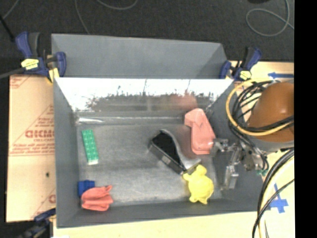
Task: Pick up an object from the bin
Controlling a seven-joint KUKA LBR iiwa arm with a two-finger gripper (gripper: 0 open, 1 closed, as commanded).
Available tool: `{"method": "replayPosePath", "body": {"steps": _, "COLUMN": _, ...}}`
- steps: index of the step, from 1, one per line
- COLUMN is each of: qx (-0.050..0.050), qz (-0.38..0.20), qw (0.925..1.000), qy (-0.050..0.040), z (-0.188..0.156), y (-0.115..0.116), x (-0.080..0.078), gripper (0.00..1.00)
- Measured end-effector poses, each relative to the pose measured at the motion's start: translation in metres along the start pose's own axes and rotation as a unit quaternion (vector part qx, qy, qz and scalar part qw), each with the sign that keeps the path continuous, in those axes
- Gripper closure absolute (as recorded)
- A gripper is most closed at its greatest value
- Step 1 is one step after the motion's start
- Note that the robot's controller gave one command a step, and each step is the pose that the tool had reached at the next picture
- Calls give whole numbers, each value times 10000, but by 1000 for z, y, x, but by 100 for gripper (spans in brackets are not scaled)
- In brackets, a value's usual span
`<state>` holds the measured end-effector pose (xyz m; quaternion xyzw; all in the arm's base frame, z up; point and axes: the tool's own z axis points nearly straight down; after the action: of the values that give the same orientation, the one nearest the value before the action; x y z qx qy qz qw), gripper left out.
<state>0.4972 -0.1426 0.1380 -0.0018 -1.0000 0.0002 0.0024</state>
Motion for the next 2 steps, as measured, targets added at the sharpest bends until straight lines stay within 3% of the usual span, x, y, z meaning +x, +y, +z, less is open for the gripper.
{"method": "replayPosePath", "body": {"steps": 1, "qx": 9, "qz": -19, "qw": 10000, "qy": -37, "z": -4, "y": 0, "x": -2, "gripper": 0}}
{"method": "replayPosePath", "body": {"steps": 2, "qx": 28, "qz": -953, "qw": 9954, "qy": -58, "z": 45, "y": 28, "x": 12, "gripper": 0}}
